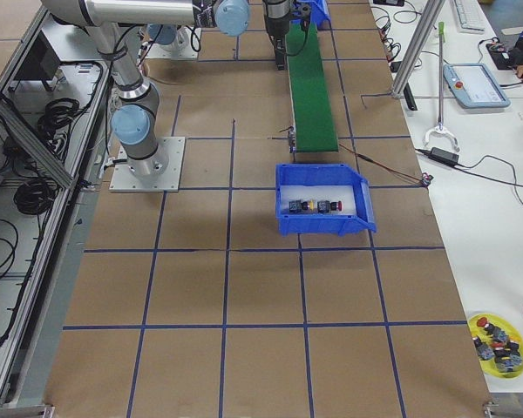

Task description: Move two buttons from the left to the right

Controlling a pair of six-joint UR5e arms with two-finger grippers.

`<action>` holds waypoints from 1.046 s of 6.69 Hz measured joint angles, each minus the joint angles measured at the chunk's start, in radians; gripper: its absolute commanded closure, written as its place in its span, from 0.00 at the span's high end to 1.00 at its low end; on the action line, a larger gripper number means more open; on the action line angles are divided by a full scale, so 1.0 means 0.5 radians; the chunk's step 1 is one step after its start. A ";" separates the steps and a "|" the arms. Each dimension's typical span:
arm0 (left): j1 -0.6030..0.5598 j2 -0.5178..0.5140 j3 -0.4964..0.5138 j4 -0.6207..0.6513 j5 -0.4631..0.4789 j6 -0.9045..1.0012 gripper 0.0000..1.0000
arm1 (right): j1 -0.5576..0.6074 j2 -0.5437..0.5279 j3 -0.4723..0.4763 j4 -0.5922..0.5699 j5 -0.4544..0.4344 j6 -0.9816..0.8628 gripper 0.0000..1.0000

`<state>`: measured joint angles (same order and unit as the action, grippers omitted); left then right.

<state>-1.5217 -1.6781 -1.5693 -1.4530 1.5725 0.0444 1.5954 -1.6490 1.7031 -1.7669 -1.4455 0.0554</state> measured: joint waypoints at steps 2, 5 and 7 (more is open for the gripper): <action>0.000 0.000 0.000 0.000 0.000 0.000 1.00 | 0.000 -0.002 0.003 0.005 -0.063 0.004 1.00; 0.000 0.000 -0.003 0.001 0.000 0.000 1.00 | 0.000 -0.005 0.016 0.009 -0.085 -0.006 1.00; 0.000 0.003 -0.002 0.001 0.000 -0.001 1.00 | 0.000 -0.009 0.020 0.017 -0.085 -0.012 1.00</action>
<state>-1.5217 -1.6768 -1.5705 -1.4527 1.5723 0.0441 1.5953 -1.6535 1.7130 -1.7584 -1.4880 0.0495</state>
